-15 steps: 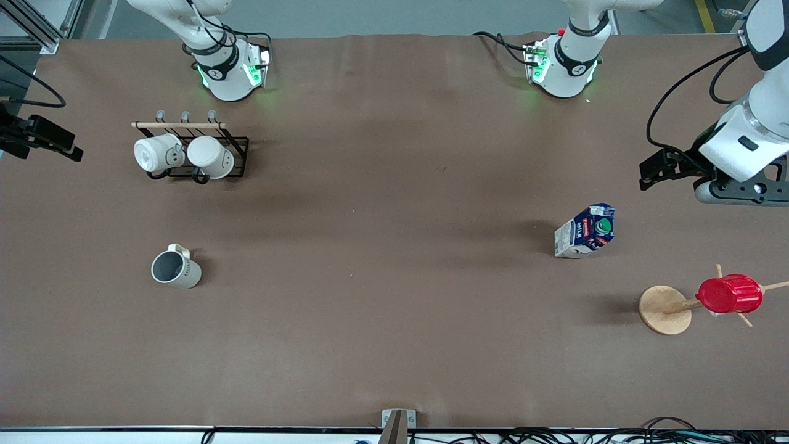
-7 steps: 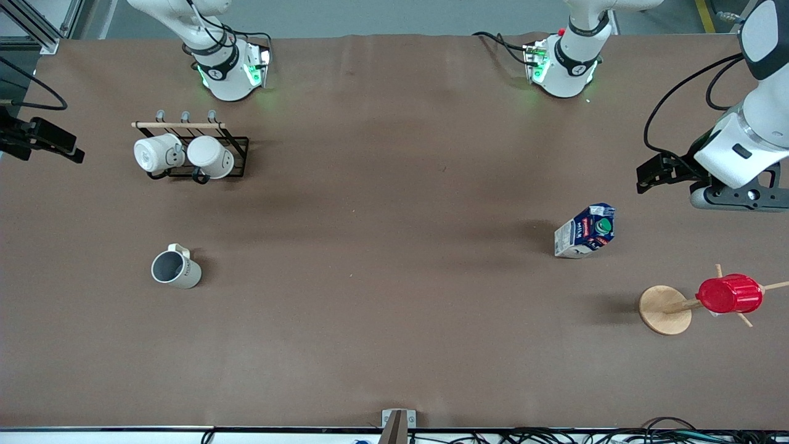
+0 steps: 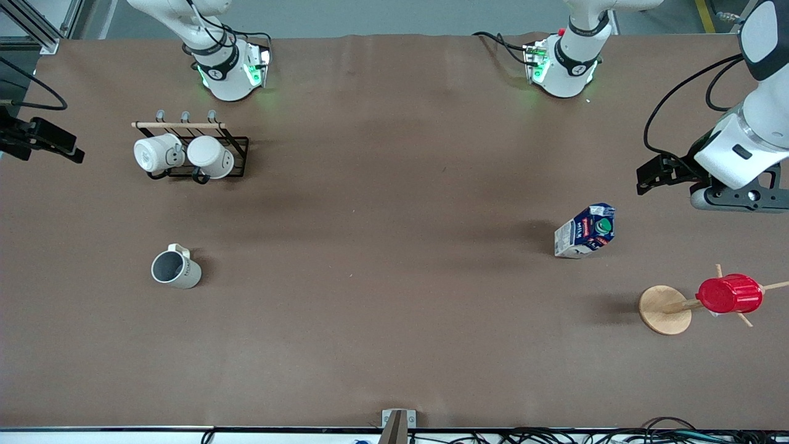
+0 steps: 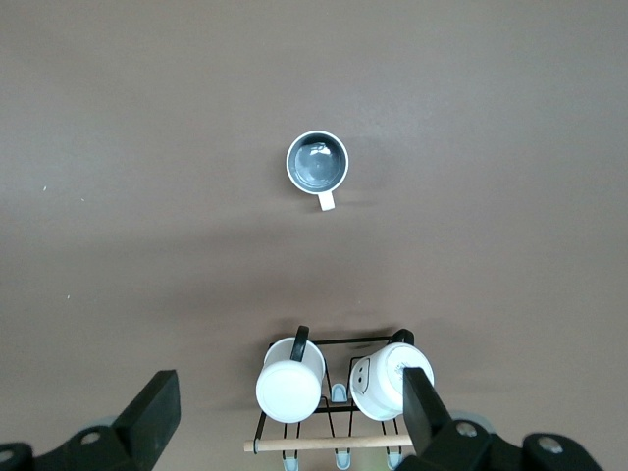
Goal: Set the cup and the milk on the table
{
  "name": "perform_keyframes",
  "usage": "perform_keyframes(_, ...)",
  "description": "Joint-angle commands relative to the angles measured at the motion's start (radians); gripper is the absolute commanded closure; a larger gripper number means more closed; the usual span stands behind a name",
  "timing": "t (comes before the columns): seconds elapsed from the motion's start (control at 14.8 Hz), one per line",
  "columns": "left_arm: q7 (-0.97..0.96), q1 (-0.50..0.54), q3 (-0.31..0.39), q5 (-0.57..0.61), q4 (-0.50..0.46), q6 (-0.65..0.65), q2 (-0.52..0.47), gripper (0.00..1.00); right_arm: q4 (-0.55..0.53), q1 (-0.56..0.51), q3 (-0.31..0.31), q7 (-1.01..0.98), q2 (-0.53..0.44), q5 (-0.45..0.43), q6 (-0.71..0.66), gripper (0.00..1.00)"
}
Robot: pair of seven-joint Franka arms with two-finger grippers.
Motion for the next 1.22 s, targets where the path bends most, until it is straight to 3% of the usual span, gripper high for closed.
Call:
perform_keyframes(0.0, -0.004, -0.005, 0.003, 0.014, 0.008, 0.008, 0.004, 0.00, 0.006, 0.003, -0.003, -0.004, 0.000, -0.008, -0.004, 0.00)
perform_keyframes(0.54, -0.004, 0.027, 0.001, 0.003, -0.024, 0.078, 0.047, 0.01, 0.006, 0.003, -0.003, -0.004, 0.000, -0.007, -0.004, 0.00)
perform_keyframes(0.95, -0.023, 0.017, -0.003, 0.003, -0.202, 0.311, 0.068, 0.03, 0.004, 0.001, -0.004, -0.006, 0.000, -0.007, -0.006, 0.00)
perform_keyframes(1.15, -0.038, 0.009, -0.011, 0.003, -0.236, 0.370, 0.117, 0.03, -0.008, 0.001, -0.013, -0.009, 0.005, -0.001, 0.006, 0.00)
